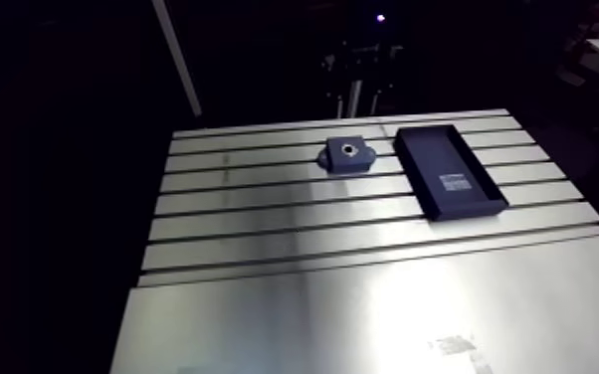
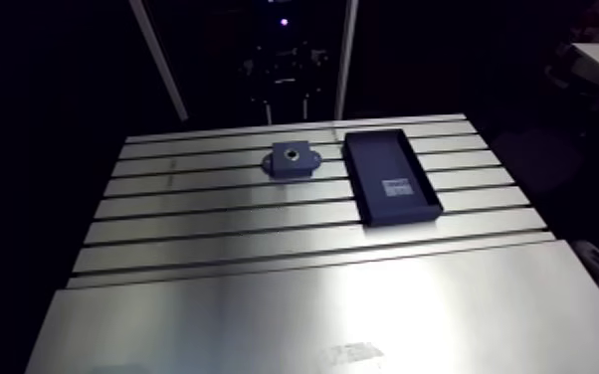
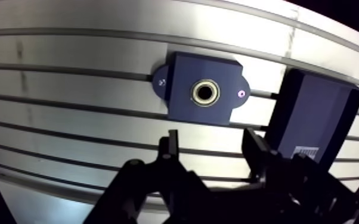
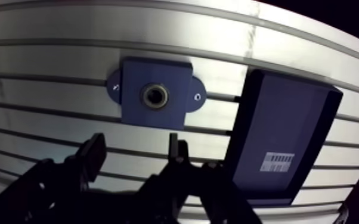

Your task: Pick up the bearing and press it into the housing until flush.

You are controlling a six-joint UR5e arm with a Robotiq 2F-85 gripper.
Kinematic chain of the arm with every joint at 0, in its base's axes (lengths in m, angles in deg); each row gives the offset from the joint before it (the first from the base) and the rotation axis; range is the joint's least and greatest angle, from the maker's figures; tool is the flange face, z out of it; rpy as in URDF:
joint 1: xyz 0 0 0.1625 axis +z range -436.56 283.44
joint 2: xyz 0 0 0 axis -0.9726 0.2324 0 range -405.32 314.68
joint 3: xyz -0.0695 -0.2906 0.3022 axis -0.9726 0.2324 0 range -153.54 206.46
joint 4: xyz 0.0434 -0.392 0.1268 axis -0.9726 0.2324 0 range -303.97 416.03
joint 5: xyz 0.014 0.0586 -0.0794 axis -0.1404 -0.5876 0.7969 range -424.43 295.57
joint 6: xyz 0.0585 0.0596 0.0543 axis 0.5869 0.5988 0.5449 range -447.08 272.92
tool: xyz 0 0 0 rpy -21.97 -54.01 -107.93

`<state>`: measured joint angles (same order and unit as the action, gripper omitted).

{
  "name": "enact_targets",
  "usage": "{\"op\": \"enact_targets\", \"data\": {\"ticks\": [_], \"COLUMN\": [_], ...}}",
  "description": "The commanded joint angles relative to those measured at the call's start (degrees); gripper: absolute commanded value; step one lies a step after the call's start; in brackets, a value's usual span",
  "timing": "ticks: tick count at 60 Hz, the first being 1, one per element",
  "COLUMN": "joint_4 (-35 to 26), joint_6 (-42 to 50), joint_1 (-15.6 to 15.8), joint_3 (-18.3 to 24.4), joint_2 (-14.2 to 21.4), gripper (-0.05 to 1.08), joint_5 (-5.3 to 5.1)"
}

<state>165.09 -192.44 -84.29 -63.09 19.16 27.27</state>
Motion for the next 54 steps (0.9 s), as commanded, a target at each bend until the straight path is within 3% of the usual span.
{"op": "enact_targets", "data": {"ticks": [1,18,39,47,52,54], "joint_4": [-6.23,-10.3,-13.28,-13.39,-13.23,-12.88], "joint_6": [5.85,9.17,9.17,9.17,9.08,9.15], "joint_1": [0.17,0.34,1.35,2.3,2.92,3.15], "joint_3": [4.62,8.28,8.9,8.43,7.84,6.65], "joint_2": [0.86,4.42,8.08,10.7,11.76,12.97], "gripper": [0.01,0.01,0.01,0.01,0.01,0.01], "joint_5": [0.01,0.28,0.1,-0.42,-0.35,0.13]}}
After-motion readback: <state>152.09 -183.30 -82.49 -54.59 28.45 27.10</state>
